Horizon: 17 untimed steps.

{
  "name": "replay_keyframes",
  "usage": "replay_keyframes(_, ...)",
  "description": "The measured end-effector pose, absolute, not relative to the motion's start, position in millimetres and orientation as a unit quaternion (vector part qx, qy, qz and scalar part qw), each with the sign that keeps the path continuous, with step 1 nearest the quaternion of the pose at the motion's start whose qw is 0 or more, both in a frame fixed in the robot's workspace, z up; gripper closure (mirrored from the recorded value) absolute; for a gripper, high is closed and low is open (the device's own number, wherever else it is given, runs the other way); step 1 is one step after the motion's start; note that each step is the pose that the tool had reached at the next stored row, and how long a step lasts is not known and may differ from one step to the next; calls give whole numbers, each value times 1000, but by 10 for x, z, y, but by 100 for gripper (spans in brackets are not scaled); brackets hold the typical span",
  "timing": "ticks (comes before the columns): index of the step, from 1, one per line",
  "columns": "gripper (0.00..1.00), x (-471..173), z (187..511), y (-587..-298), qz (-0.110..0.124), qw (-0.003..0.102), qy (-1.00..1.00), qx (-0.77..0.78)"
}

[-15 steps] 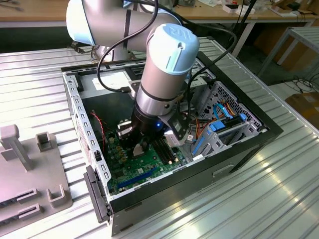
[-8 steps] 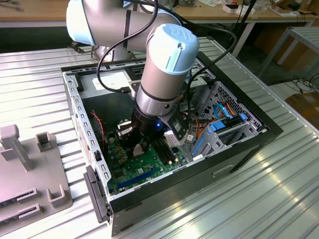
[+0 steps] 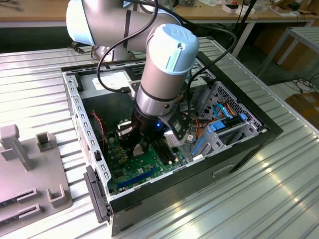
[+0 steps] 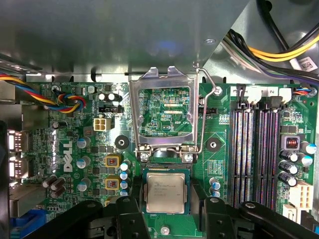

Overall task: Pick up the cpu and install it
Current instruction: 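Place the cpu into insertion slot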

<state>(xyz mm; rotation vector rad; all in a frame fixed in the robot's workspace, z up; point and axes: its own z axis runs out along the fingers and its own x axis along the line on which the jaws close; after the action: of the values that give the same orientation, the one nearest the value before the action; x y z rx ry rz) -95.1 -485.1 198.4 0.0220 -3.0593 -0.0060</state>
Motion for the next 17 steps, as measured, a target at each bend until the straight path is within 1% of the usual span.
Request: replay_keyframes(17, 53, -950, 1984, -4851, -2, 40, -999, 6)
